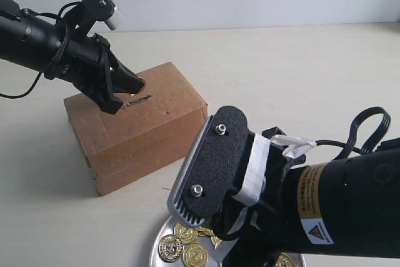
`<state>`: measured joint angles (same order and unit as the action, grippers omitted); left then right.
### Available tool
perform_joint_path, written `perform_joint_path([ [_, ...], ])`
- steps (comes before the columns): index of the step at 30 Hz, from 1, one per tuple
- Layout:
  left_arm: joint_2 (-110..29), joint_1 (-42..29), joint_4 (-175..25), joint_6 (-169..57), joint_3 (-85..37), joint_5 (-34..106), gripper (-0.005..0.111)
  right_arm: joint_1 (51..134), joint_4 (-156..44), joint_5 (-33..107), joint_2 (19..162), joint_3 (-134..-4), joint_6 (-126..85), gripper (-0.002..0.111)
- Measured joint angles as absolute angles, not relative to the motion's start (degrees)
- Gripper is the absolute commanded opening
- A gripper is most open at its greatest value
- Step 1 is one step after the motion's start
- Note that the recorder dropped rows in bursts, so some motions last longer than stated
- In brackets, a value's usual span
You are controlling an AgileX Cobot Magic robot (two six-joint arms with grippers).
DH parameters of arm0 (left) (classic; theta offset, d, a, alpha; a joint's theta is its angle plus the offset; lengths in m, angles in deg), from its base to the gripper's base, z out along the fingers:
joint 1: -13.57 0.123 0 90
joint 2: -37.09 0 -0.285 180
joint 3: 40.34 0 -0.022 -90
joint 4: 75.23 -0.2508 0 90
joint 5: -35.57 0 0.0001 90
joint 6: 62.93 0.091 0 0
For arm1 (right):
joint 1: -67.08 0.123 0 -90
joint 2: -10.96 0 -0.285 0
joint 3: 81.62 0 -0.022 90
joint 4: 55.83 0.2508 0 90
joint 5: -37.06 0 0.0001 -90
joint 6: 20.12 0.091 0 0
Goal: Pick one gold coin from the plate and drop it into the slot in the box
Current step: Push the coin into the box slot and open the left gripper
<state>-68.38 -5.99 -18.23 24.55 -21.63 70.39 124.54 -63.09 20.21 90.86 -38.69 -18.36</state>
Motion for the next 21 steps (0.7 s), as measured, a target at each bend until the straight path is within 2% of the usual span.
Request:
perform_joint_path([
  [21,-69.36,-5.99,-19.76,23.22,-21.63,70.59,0.000,124.54,-63.09,20.21,90.86,-38.69,-18.36,0.000],
])
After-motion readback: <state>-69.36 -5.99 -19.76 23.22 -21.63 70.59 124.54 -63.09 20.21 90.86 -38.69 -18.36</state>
